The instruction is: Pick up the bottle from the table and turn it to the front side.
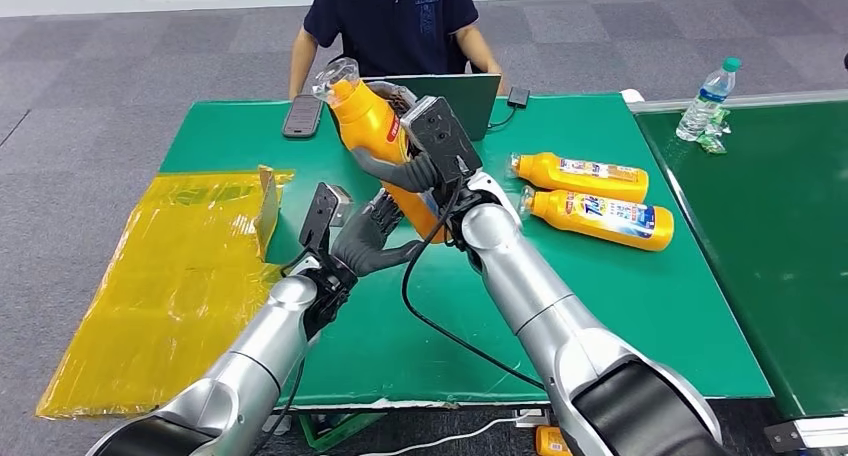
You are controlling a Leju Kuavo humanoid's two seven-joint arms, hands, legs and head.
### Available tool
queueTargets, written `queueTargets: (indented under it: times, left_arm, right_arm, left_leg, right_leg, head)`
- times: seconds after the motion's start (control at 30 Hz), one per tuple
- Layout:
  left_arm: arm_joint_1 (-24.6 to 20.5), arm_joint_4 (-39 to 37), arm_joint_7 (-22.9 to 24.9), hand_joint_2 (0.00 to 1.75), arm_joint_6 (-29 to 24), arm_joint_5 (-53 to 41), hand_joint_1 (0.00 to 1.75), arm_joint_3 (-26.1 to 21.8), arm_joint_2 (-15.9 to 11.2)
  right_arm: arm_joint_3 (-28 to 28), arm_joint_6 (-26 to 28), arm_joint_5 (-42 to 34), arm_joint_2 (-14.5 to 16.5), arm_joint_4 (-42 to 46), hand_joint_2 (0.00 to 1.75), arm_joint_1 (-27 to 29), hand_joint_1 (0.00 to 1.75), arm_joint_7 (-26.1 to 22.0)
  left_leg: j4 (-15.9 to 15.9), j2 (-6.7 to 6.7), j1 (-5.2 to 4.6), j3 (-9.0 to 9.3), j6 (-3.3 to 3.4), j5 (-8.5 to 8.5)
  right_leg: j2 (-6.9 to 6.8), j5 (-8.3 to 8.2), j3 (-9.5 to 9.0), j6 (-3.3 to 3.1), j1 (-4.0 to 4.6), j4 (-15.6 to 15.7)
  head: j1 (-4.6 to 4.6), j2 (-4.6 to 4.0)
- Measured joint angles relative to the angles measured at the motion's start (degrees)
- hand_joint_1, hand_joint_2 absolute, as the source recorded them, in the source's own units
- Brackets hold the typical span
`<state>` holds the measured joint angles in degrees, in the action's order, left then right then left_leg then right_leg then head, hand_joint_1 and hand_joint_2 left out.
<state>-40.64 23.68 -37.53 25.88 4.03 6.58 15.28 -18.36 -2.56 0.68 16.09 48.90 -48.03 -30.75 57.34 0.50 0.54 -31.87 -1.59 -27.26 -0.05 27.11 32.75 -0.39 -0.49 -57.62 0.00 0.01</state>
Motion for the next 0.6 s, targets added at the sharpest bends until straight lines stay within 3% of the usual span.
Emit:
queueTargets:
  times: [0.6]
  left_arm:
    - [-0.6, -1.6, 0.3, 1.75, -0.7, 3.2, 0.00, -0.2, 1.6]
  right_arm:
    - [0.0, -0.8, -2.4, 1.2, 0.7, 1.75, -0.2, 1.75, 0.3]
  left_leg:
    - [0.0, 0.00, 0.00, 0.00, 0.00, 0.00]
  right_leg:
    - [0.00, 0.00, 0.01, 0.00, 0.00, 0.0]
  head:
    - [0.00, 0.01]
